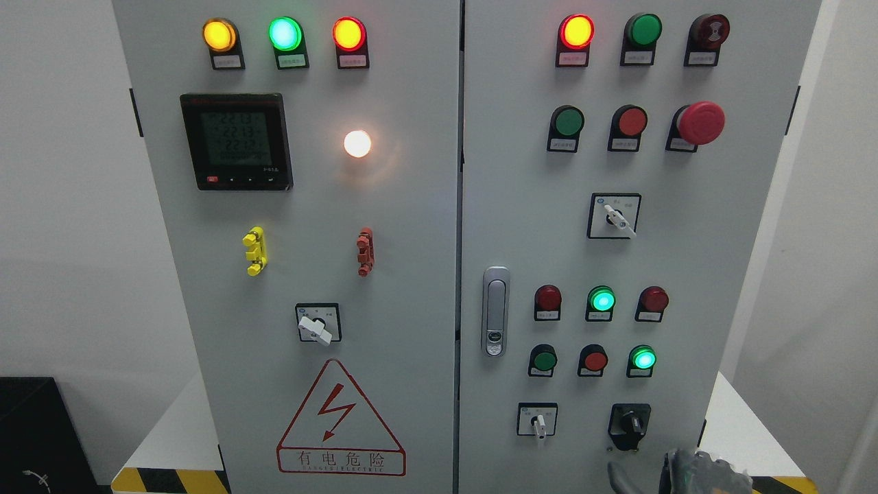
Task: Flip black knob to close circuit
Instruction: 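Raise the right hand up to the black rotary knob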
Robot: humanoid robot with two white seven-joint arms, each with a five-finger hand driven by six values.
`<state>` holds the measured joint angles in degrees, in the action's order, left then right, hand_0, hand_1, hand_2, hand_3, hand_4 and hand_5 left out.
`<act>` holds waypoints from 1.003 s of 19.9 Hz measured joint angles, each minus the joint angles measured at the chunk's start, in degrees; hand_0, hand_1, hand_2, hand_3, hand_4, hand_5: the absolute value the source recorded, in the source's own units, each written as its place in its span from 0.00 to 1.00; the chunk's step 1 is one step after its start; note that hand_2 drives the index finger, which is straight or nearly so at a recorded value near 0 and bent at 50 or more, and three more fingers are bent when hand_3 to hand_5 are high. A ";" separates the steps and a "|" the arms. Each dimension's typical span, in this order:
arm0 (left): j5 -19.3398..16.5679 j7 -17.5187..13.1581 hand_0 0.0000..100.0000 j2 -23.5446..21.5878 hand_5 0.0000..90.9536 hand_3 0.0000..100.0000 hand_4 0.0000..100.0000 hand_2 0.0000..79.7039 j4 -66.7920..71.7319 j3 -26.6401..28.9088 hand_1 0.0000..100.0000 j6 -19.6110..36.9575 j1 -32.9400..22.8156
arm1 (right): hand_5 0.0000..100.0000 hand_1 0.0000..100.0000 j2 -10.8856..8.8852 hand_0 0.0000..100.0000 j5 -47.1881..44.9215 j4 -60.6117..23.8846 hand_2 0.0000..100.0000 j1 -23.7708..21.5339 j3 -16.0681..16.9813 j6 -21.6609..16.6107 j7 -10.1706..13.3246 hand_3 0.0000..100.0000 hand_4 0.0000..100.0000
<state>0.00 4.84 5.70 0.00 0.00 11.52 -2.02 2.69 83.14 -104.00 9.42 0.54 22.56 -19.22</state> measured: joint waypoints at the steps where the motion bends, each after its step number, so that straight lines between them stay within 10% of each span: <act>1: 0.00 0.00 0.00 0.00 0.00 0.00 0.00 0.00 0.00 0.00 0.00 0.00 0.00 | 0.70 0.00 0.22 0.00 0.24 -0.06 0.74 0.18 0.20 0.00 -0.15 0.94 0.76; 20: 0.00 0.00 0.00 0.01 0.00 0.00 0.00 0.00 0.00 0.00 0.00 0.00 0.00 | 0.70 0.00 2.16 0.00 2.09 1.46 0.73 3.52 3.14 0.00 -1.67 0.94 0.75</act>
<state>0.00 4.84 5.72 0.00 0.00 11.52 -2.02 4.86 85.22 -102.54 12.95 3.68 22.57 -20.89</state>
